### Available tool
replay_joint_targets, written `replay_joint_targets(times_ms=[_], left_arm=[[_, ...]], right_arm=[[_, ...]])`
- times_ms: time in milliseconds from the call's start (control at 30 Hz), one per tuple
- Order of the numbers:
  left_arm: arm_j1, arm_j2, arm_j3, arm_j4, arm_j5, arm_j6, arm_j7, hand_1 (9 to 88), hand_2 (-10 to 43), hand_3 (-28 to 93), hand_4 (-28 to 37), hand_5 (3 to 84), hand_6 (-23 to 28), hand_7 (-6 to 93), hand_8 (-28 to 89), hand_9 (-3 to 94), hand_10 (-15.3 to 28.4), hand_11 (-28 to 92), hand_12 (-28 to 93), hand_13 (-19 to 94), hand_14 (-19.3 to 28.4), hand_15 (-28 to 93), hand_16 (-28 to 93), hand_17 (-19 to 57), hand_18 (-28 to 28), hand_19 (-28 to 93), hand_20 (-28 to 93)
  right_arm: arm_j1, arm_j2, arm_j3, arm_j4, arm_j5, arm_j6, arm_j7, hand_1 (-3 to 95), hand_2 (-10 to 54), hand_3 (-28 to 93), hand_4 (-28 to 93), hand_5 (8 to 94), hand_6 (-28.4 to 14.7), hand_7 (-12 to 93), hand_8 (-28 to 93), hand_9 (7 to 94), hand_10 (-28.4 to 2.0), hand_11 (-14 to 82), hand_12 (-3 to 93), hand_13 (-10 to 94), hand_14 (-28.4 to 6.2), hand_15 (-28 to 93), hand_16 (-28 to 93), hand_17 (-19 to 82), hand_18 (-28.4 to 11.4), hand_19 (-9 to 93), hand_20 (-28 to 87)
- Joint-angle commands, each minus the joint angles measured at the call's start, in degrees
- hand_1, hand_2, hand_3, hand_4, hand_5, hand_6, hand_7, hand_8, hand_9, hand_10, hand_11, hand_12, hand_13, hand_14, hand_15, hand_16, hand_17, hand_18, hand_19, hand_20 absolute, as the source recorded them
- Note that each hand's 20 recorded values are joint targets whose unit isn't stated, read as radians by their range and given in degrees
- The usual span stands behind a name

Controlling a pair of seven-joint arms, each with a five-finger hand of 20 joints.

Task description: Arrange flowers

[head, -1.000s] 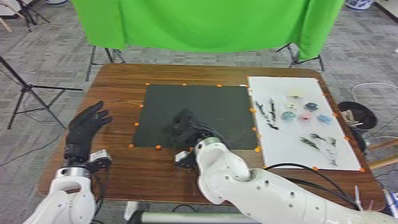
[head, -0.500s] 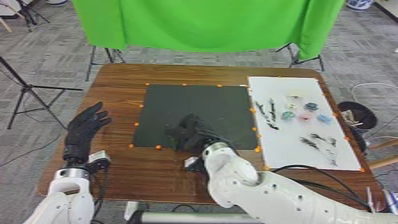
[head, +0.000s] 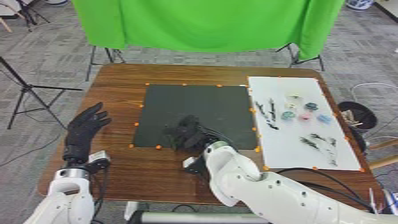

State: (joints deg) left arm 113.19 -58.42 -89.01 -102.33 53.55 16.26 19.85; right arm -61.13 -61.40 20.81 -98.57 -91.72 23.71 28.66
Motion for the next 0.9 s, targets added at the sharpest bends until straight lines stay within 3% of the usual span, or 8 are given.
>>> replay_joint_targets(times_ms=[33,267,500,900], left_arm=[[0.60,-0.61,0.17,-0.06,-0.65,-0.61,-0.53,27.4,-9.5,73,-27.2,41.6,-0.2,18.0,-10,44.4,12.1,19,10,39,16.3,29,0,8.0,15.0,9,21],[0.48,-0.63,0.32,0.01,-0.65,-0.67,-0.64,27.4,-9.5,73,-27.1,41.6,-0.3,18.0,-10,44.3,12.0,19,10,39,16.3,29,0,8.0,15.0,9,21],[-0.38,-0.59,0.65,0.41,-0.61,-1.03,-0.66,27.4,-9.5,74,-27.2,41.6,-0.2,17.9,-10,44.3,12.0,19,10,39,16.3,29,0,8.0,15.0,9,21],[0.83,-0.74,-0.04,0.04,-0.73,-0.94,-0.85,27.5,-9.5,73,-27.3,41.6,-0.2,18.0,-10,44.2,12.0,19,10,39,16.3,29,0,7.9,15.1,10,21]], right_arm=[[-1.08,-0.83,-0.51,-0.22,1.57,-2.22,-1.18,15.0,2.9,70,-4,52.2,-4.6,57,-12,84.8,-15.6,17.1,15.8,94,-5.0,52,25,69,-10.1,93,30],[-1.02,-0.94,-0.05,-0.70,3.08,-6.43,-2.77,14.5,3.8,70,-4,48.6,-4.6,55,-11,80.0,-16.3,13.1,13.6,94,-5.2,51,25,69,-10.5,93,30],[-0.60,-1.39,0.03,-0.72,3.45,-6.70,-2.93,14.1,4.4,70,-4,46.8,-5.1,54,-12,76.5,-16.4,11.7,12.3,94,-5.2,52,25,69,-10.6,93,32],[1.76,0.67,2.90,-3.27,2.92,-2.08,-5.90,13.9,3.9,71,-4,47.5,-4.6,55,-11,77.3,-16.6,12.6,13.0,94,-4.9,53,25,69,-11.2,93,35]])
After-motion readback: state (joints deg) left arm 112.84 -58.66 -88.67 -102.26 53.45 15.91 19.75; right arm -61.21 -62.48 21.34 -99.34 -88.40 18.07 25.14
